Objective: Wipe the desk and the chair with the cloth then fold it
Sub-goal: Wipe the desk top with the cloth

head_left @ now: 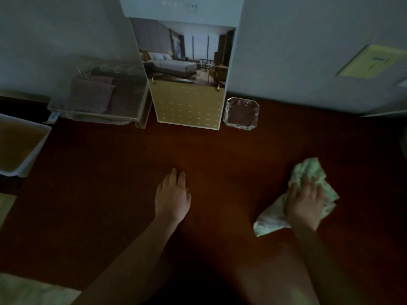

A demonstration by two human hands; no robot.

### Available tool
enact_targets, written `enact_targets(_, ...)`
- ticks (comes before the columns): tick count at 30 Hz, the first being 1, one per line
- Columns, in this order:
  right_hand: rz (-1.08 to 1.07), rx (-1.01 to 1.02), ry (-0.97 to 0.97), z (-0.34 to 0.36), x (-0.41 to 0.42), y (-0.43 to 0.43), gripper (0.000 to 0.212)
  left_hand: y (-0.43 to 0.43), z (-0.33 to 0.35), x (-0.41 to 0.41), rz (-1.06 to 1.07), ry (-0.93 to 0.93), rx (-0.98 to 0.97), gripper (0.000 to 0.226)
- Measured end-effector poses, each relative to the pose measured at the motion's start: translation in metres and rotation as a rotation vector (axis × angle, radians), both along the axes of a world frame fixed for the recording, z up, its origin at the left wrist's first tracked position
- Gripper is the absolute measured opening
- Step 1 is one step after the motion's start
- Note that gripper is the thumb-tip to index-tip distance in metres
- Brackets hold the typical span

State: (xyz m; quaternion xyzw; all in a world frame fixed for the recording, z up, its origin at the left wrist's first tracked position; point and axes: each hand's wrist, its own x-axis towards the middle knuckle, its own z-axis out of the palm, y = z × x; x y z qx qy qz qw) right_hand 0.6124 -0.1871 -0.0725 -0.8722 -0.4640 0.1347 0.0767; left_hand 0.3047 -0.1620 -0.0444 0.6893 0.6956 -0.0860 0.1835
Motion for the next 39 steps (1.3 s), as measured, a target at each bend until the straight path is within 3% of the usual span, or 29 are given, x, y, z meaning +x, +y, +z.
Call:
enact_targets(5, -0.099, -0.037, 0.039, -0.004, 0.027, -0.012, 0.056, -0.013, -0.002, 0.025, -0.039, 0.015, 0.008, 0.055)
enact_targets(7, -0.029, -0.088, 0.007, -0.004, 0.006, -0.01, 0.054, -0.017, -0.004, 0.03, -0.043, 0.036, 0.004, 0.056)
enact_targets(9, 0.148, -0.13, -0.046, -0.008, -0.024, -0.013, 0.055, -0.02, -0.005, 0.037, -0.036, 0.051, -0.001, 0.057)
enact_targets(14, 0.897, -0.189, -0.184, -0.01, -0.126, -0.026, 0.059, -0.02, -0.003, 0.046, -0.006, 0.043, -0.052, 0.059)
enact_targets(19, 0.958, -0.222, -0.094, -0.005, -0.144, -0.043, 0.057, -0.024, 0.005, 0.038, -0.04, 0.035, -0.102, 0.062)
enact_targets(21, 0.913, -0.167, -0.067, -0.011, -0.116, -0.036, 0.069, -0.026, 0.007, 0.033, -0.073, 0.048, -0.132, 0.063)
enact_targets(22, 0.831, -0.118, -0.072, -0.014, -0.097, -0.031, 0.062, -0.026, 0.007, 0.031, -0.095, 0.064, -0.136, 0.065)
enact_targets(25, 0.443, -0.083, 0.029, -0.01, -0.026, -0.027, 0.053, -0.032, 0.008, 0.028, -0.116, 0.085, -0.133, 0.069)
enact_targets(28, 0.032, -0.031, -0.01, -0.001, 0.05, -0.038, 0.052, -0.04, 0.009, 0.027, -0.108, 0.073, -0.14, 0.069)
enact_targets(31, -0.215, -0.074, -0.014, 0.006, 0.098, -0.053, 0.053, -0.048, 0.008, 0.027, -0.103, 0.059, -0.141, 0.069)
enact_targets(36, -0.223, -0.073, 0.024, 0.001, 0.067, -0.062, 0.055, -0.06, 0.006, 0.023, -0.119, 0.051, -0.13, 0.071)
enact_targets(39, 0.051, -0.125, -0.024, -0.003, 0.002, -0.065, 0.061, -0.063, 0.006, 0.021, -0.125, 0.037, -0.134, 0.071)
